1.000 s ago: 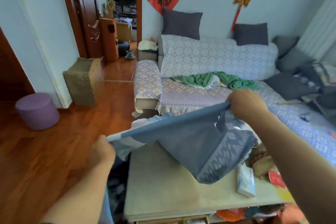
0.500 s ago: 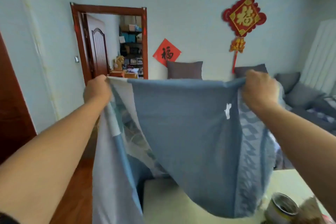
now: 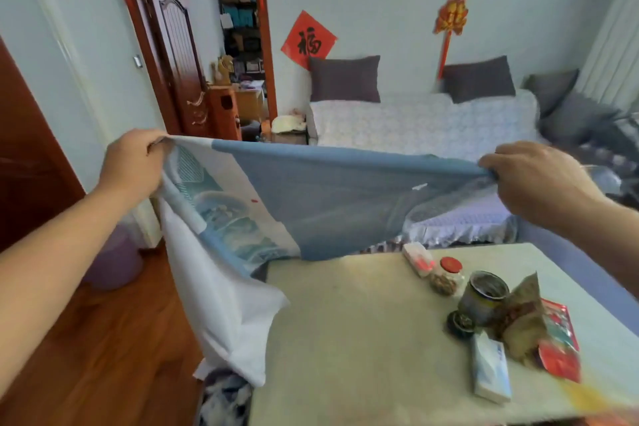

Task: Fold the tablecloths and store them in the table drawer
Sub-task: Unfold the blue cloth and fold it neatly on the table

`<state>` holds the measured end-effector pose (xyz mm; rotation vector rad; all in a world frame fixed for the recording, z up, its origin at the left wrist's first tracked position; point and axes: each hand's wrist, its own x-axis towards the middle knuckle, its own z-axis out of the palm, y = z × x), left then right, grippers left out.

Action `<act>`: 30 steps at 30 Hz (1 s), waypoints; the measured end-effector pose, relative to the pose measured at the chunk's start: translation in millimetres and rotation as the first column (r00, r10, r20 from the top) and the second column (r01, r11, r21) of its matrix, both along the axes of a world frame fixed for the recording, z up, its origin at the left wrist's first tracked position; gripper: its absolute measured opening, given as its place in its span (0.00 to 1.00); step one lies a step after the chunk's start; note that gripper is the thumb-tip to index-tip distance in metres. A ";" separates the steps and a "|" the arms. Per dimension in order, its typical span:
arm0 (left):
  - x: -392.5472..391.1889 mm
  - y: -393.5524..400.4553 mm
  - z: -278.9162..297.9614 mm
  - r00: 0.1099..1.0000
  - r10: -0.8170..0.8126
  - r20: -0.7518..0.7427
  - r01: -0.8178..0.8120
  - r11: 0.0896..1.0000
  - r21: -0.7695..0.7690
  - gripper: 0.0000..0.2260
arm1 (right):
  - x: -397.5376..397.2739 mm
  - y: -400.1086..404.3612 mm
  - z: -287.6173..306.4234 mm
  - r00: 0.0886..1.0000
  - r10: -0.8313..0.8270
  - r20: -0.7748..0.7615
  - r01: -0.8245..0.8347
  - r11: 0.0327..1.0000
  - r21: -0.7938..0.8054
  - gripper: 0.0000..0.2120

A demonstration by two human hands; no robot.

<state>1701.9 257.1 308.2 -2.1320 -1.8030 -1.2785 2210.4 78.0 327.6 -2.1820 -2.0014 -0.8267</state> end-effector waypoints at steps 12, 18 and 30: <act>103.6 -224.2 -177.7 0.844 -0.529 -0.094 0.178 0.441 -0.880 0.06 | 36.3 -134.2 -229.5 0.992 -0.040 0.118 0.124 0.385 -0.914 0.17; 142.8 -276.2 -233.9 0.956 -0.292 -0.043 0.158 0.629 -0.761 0.12 | -35.6 -131.1 -261.7 0.970 -0.037 -0.240 -0.207 0.392 -0.896 0.39; 140.7 -293.2 -303.6 0.985 0.129 0.118 -0.060 0.884 -0.463 0.09 | -226.9 -77.3 -263.2 0.874 0.115 -0.473 -0.321 0.867 -0.382 0.16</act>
